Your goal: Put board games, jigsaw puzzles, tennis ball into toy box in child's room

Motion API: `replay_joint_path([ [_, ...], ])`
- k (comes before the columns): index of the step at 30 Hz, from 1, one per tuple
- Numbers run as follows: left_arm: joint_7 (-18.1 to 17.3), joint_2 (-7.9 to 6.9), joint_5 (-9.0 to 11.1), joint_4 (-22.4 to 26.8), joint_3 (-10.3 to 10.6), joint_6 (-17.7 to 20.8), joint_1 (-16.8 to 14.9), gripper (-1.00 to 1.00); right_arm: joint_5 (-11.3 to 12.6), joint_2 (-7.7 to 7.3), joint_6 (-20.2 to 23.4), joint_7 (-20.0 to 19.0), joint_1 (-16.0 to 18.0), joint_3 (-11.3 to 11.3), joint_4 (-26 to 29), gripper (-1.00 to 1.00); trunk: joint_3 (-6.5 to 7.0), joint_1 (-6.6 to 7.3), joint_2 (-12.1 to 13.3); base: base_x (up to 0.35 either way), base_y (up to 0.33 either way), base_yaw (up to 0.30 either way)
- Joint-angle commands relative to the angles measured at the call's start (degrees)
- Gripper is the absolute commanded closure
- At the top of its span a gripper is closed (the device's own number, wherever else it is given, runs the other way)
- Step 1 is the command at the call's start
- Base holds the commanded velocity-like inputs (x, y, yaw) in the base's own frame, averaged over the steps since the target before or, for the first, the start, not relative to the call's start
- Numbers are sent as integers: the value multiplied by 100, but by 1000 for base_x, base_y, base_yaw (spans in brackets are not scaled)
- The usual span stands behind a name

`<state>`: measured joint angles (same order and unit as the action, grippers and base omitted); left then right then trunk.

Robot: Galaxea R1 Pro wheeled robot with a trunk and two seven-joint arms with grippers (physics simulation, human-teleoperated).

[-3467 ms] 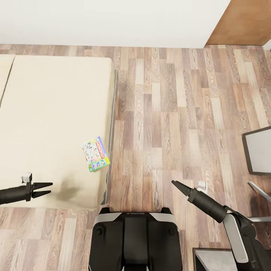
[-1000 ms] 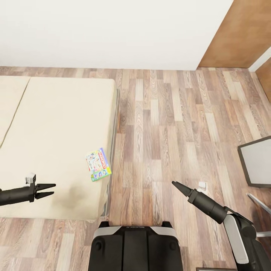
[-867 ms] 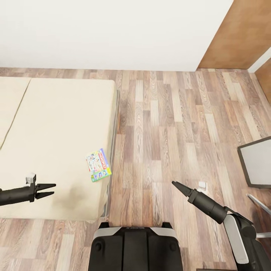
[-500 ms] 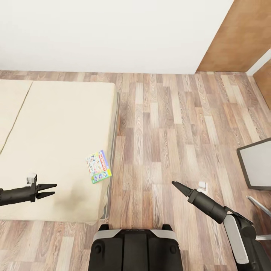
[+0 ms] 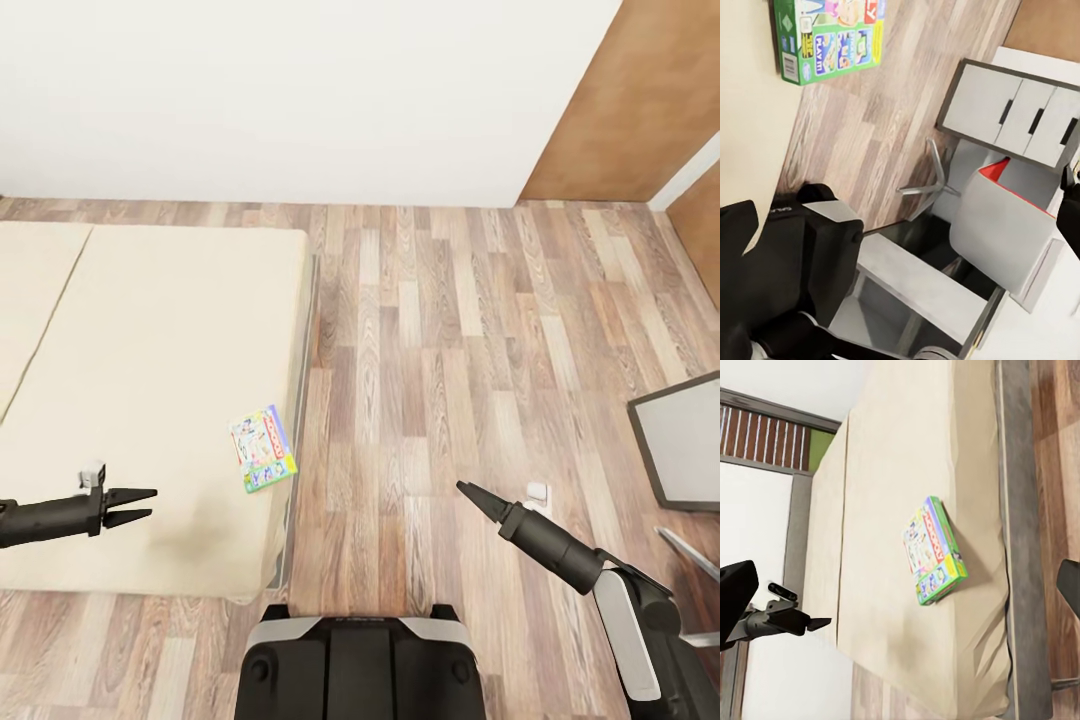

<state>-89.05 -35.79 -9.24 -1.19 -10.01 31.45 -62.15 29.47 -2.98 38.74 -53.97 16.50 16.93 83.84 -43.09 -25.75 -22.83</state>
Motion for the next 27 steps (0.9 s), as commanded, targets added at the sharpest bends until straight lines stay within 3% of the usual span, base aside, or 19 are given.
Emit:
replay_joint_path([
  [1,9,-1,-59,-12,-45,58,-8,-100,24,0,37,-4,2,3,1,-100,3,-4,-9,0,0,0],
  [9,191,4,-53,-12,-45,54,-6,-100,24,0,37,-5,2,3,-3,-100,78,-4,-9,0,0,0],
  [27,230,16,-52,-12,-45,54,1,-100,24,0,37,0,2,3,-5,-100,247,-4,-9,0,0,0],
])
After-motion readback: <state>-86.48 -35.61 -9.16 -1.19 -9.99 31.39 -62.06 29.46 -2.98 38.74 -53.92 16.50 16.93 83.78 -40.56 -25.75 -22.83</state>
